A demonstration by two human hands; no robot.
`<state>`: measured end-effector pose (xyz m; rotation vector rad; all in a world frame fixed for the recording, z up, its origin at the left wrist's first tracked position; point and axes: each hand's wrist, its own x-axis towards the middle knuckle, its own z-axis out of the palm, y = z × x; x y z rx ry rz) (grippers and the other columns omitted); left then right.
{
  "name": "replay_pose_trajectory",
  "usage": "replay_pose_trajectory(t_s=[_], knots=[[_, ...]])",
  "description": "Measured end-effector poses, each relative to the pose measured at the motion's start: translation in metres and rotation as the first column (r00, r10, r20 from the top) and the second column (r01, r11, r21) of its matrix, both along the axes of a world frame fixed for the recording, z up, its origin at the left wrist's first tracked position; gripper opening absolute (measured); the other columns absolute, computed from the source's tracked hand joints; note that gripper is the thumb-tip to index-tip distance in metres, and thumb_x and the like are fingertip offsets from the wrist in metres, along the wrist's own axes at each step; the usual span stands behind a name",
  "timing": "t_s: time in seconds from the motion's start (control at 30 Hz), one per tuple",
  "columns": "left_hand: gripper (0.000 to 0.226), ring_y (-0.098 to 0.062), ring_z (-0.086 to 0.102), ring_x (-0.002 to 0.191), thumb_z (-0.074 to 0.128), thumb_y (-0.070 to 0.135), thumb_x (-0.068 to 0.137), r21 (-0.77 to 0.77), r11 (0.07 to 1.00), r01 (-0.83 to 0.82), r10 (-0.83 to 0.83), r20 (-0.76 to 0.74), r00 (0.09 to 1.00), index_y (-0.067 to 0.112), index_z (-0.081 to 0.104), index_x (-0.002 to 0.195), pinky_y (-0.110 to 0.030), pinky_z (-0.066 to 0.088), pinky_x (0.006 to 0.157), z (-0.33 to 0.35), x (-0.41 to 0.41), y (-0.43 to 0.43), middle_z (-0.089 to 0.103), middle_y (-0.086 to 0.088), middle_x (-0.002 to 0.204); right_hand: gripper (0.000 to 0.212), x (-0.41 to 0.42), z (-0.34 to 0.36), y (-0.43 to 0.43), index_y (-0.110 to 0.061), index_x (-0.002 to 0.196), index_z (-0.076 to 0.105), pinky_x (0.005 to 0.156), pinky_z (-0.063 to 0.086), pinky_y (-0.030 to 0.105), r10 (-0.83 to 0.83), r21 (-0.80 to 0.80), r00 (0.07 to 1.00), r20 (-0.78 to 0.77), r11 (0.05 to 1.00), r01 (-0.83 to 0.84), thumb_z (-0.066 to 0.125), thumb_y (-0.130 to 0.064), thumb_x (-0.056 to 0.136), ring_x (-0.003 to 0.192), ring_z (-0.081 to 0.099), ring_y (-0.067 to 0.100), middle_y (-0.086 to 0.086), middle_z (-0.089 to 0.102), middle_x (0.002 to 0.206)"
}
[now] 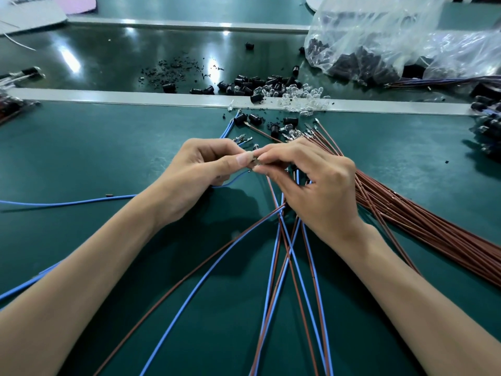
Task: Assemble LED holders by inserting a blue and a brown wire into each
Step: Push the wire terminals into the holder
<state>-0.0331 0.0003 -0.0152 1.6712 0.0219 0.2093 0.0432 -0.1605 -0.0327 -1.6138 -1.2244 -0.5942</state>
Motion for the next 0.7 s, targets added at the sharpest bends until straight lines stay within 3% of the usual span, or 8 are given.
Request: replay_pose_trajectory(t_s=[0.13,0.3,0.5,0.6,0.7], knots=[[0.018,-0.006,0.028,0.052,0.061,0.023,0.081,0.059,0.998,-0.005,0.003,0.029,1.000,0.023,0.072,0.067,-0.019,0.021,0.049,-0.001,0.000,-0.001,0.042,0.001,0.059,0.012,-0.001,0.001,-0.002,0.002,0.086,0.072,0.072,0.055,0.030,-0.008,-0.021,0.999,-0.052,1.000,0.007,0.077,-0.004,0.077,0.075,0.069,0.021,0.007,0.073,0.086],[0.019,-0.004,0.030,0.051,0.061,0.021,0.081,0.080,0.997,-0.015,0.012,0.036,0.999,0.022,0.071,0.065,-0.016,0.024,0.049,-0.002,0.000,-0.002,0.043,0.007,0.056,0.011,-0.003,0.002,-0.003,0.001,0.086,0.071,0.082,0.055,0.025,-0.002,-0.044,0.993,-0.115,0.999,-0.003,0.076,-0.003,0.078,0.088,0.070,0.016,0.010,0.073,0.097],[0.015,-0.003,0.034,0.053,0.059,0.025,0.083,0.126,0.991,-0.045,0.041,0.034,0.999,0.022,0.069,0.072,-0.013,0.028,0.052,-0.002,-0.001,-0.006,0.044,0.012,0.055,0.010,0.001,0.002,-0.002,0.002,0.086,0.070,0.074,0.052,0.022,0.008,-0.050,0.994,-0.106,0.999,-0.013,0.076,-0.002,0.079,0.076,0.065,0.015,0.009,0.071,0.084],[0.014,-0.001,0.048,0.064,0.058,0.025,0.082,0.142,0.985,-0.103,0.097,0.046,0.994,0.018,0.069,0.085,-0.011,0.039,0.065,-0.001,-0.001,-0.008,0.057,0.015,0.063,0.009,0.006,0.001,-0.002,0.002,0.085,0.070,0.074,0.050,0.016,-0.025,-0.077,0.991,-0.130,0.997,0.015,0.075,-0.001,0.079,0.075,0.062,0.013,0.009,0.070,0.083],[0.020,-0.003,0.058,0.086,0.058,0.026,0.080,0.154,0.967,-0.203,0.193,0.077,0.978,0.019,0.068,0.096,-0.017,0.044,0.085,0.004,0.000,0.001,0.066,0.010,0.086,0.008,0.009,0.000,-0.003,0.001,0.085,0.070,0.075,0.046,0.009,-0.051,-0.121,0.986,-0.157,0.992,0.033,0.075,-0.002,0.079,0.074,0.061,0.009,0.007,0.070,0.082]])
